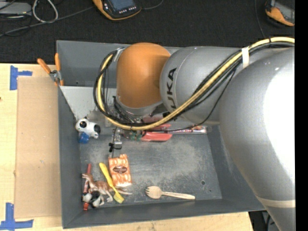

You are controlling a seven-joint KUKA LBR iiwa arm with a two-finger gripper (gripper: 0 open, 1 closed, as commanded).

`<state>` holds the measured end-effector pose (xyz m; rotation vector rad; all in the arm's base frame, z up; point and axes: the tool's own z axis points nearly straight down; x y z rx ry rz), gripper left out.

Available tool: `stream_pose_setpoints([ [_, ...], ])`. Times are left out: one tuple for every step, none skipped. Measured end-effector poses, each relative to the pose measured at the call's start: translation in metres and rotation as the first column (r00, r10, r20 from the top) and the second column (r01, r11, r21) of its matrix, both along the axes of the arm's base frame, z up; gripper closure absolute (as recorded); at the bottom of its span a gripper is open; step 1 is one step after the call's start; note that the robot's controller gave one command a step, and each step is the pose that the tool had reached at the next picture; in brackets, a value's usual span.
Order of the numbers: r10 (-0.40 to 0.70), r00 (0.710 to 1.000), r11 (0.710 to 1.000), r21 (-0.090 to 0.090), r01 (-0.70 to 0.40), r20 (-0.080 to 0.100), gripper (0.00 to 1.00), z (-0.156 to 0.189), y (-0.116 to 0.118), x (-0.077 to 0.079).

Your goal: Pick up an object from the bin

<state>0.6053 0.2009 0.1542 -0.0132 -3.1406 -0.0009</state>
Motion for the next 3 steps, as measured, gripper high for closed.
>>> stream_pose_setpoints([
  [0.0,1.0,1.0,0.0,0.0,0.0,0.0,0.0,0.0,0.0],
  [0.147,0.989,0.989,0.003,-0.147,0.008,0.0,-0.038,-0.032,-0.014],
  [0.239,0.971,0.971,0.0,-0.239,-0.003,0.0,-0.073,-0.079,-0.02],
])
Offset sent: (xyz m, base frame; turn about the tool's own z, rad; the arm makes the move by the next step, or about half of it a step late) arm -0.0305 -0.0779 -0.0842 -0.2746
